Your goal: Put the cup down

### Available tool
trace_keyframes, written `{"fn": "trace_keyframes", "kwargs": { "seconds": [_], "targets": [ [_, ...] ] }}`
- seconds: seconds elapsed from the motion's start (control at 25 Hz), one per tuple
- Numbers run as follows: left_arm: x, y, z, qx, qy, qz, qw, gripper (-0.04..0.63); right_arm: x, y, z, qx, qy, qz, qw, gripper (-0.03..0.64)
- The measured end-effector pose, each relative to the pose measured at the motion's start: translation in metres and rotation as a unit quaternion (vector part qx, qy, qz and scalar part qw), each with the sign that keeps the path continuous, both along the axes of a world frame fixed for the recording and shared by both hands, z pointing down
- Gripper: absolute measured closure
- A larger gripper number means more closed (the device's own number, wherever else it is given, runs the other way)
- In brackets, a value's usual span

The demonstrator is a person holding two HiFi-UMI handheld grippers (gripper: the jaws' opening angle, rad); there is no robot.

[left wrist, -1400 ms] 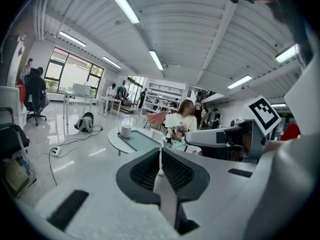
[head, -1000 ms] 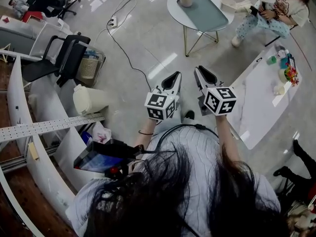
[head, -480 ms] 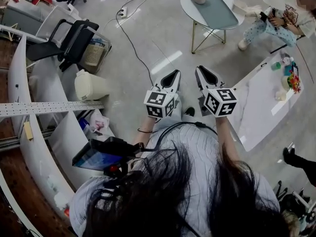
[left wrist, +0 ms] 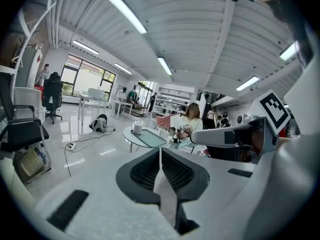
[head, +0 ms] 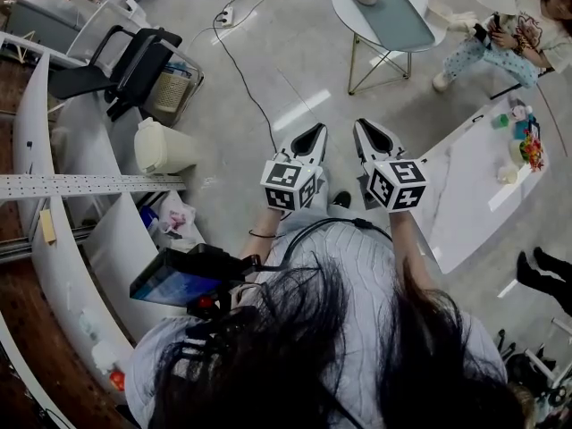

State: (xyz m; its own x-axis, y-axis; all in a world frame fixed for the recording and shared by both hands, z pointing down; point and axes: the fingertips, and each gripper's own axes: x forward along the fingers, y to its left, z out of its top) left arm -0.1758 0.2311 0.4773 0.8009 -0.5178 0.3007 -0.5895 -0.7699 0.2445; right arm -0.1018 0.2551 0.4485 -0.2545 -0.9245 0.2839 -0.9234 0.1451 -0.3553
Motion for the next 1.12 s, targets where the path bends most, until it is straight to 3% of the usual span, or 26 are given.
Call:
{"fn": "trace_keyframes", "kwargs": {
  "seconds": [1.12],
  "targets": [
    [0.045, -0.013, -0.009, 0.019, -0.003, 0.035, 0.9992, 0.575, 0.032, -0.006, -0.012, 0.013, -0.005, 0.015, 1.0, 0.572]
  ]
}}
